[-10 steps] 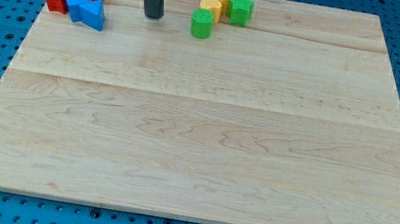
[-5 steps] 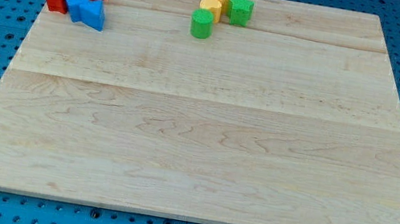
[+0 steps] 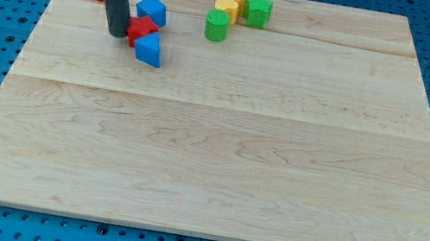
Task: Push the blue blocks and red star towards the center of the board
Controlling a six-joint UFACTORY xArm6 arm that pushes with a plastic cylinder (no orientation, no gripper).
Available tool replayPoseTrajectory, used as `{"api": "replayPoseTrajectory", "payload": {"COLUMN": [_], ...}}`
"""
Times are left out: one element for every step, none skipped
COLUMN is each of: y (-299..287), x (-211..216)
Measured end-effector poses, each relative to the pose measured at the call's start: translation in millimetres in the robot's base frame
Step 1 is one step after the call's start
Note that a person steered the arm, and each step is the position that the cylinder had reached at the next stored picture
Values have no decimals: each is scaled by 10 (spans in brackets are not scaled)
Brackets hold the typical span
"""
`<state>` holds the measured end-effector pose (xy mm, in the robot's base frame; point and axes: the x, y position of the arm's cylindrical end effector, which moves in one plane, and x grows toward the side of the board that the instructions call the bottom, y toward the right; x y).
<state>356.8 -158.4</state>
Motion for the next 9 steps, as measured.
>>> {"api": "replayPoseTrajectory", "payload": {"y": [575,563,-453,-619,2,51,191,257,616], "x": [310,322,-224,-1126,-1188,-1128,-592,-87,99]}}
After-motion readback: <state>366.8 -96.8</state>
